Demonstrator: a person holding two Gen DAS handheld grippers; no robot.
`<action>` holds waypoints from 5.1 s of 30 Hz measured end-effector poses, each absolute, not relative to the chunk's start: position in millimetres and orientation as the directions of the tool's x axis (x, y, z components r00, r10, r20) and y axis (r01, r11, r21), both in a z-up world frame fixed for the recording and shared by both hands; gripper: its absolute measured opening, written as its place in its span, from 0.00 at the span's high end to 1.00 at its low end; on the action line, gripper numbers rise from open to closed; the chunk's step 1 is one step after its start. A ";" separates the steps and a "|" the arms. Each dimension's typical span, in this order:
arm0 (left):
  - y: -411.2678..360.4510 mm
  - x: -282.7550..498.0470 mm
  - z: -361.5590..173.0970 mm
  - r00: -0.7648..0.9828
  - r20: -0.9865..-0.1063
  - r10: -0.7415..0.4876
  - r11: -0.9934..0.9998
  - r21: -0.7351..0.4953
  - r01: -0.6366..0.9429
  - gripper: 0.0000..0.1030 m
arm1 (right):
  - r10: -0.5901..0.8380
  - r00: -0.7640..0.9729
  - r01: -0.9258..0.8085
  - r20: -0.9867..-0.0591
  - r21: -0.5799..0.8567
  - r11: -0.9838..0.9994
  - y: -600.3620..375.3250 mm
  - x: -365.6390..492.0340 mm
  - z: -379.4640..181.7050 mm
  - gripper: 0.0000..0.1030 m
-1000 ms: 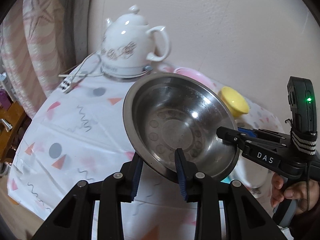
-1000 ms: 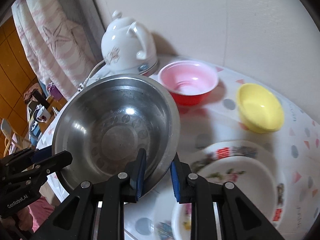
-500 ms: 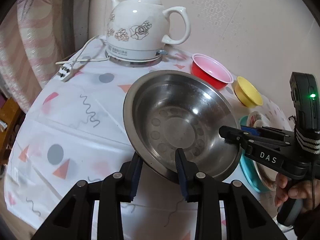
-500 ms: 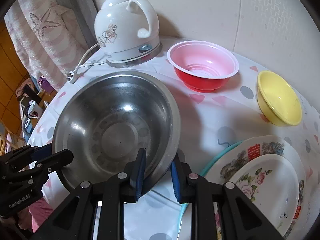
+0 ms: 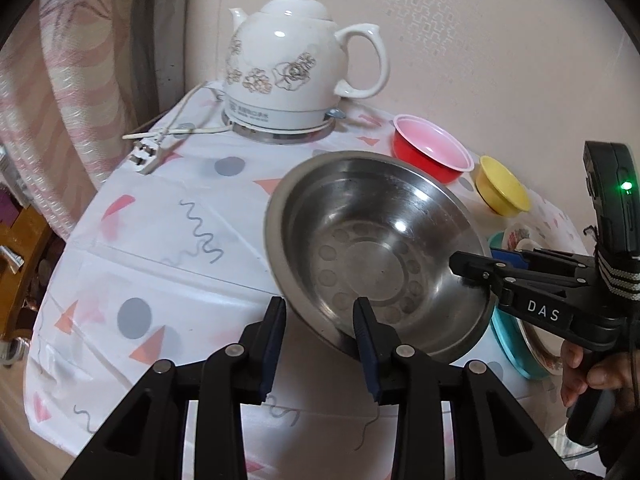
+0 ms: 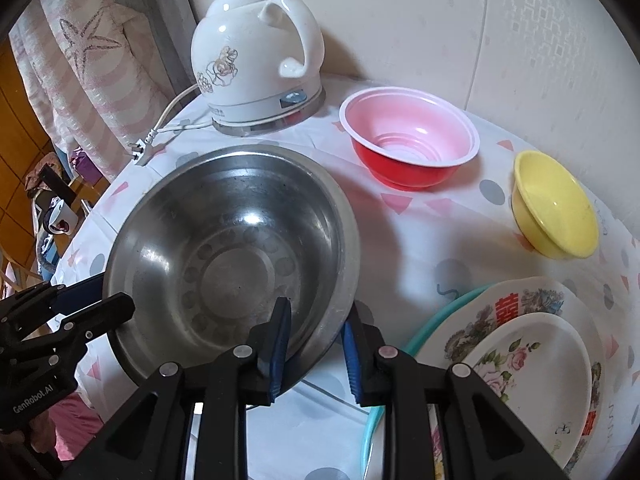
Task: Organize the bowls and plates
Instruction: 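Lower the steel bowl onto the cloth beside the kettle and open both grippers, then move both grippers over the plate stack toward the yellow bowl, then grasp the rim of the yellow bowl with both grippers, then lift the yellow bowl with both grippers and carry it over the steel bowl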
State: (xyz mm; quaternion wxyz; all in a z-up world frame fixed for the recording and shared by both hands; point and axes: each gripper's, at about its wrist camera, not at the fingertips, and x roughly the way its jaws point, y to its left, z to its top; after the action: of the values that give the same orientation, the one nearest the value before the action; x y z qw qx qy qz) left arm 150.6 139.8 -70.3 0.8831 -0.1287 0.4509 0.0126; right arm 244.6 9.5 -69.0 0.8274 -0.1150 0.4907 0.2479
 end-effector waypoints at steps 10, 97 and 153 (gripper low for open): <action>153.0 135.2 -59.2 0.618 -0.786 -0.032 0.956 -0.203 -0.209 0.66 | 0.308 0.415 -0.506 -0.856 0.064 0.860 4.5 239.1 -63.6 0.68; -79.3 356.3 -58.2 0.480 -0.849 -0.219 0.967 -0.254 -0.009 0.68 | 0.336 0.499 -0.240 -0.799 0.246 0.939 -220.8 388.4 -41.7 0.77; -83.5 269.0 -28.5 0.597 -0.777 -0.199 0.971 -0.237 0.015 0.74 | 0.411 0.478 -0.335 -0.776 0.271 0.902 -200.9 326.5 -24.5 0.89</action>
State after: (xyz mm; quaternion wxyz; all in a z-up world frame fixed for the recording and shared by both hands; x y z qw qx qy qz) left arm 269.0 -83.5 -28.5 0.8876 -0.1035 0.4447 -0.0603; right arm 326.5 -200.9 -24.5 0.8587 0.0411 0.4623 0.2172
